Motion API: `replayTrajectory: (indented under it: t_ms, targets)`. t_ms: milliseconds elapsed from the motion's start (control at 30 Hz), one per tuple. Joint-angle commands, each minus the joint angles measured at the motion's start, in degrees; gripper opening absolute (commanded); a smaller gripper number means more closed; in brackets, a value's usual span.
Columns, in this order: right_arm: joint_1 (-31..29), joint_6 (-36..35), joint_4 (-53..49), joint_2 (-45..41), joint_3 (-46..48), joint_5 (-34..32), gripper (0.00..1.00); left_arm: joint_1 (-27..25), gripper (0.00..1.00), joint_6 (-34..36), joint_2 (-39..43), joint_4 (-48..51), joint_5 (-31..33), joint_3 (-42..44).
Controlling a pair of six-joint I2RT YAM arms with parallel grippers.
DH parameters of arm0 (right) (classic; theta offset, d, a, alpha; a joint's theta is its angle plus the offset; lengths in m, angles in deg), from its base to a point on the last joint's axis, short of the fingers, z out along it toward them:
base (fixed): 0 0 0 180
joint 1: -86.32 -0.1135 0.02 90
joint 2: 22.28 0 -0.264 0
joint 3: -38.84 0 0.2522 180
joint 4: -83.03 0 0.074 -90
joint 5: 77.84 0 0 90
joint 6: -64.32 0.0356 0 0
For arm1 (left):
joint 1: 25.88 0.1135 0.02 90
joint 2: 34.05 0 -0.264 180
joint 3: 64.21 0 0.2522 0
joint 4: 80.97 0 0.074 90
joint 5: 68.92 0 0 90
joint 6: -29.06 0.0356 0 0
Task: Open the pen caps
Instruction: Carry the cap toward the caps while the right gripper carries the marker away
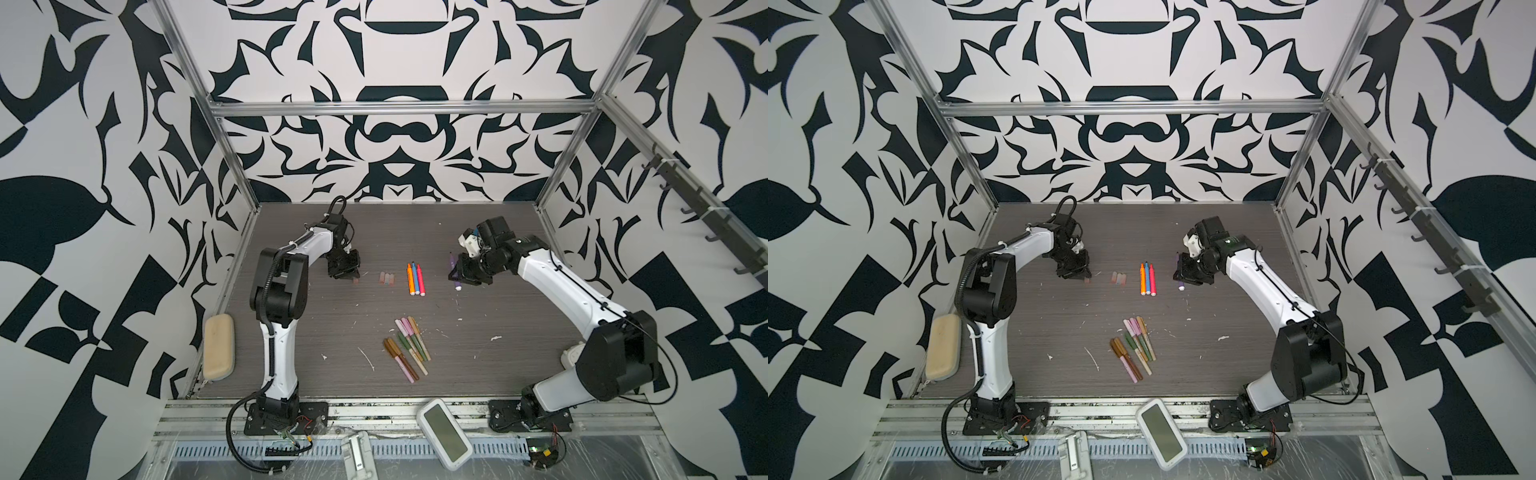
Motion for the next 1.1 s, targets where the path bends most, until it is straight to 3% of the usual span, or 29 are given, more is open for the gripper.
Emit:
replayTrajectory:
  t_ms: [0, 400, 800, 1067]
  targets:
    - [0.0, 1.3, 3.9, -1.4, 2.2, -1.6, 0.0, 0.2, 0.0, 3.7, -2.9, 2.4, -0.5, -2.8]
    - [0.1, -0.5, 7.1, 5.7, 2.1, -1.4, 0.0, 0.0, 0.0, 4.2, -8.8, 1.1, -10.2, -8.6]
    - [0.3, -3.5, 3.1, 12.5, -5.7, 0.6, 0.0, -2.7, 0.0, 2.6, -8.1, -2.3, -10.5, -5.9]
    - [0.5, -4.1, 2.9, 13.1, -5.4, 2.0, 0.0, -3.5, 0.0, 0.9, -8.0, -3.6, -11.0, -4.3]
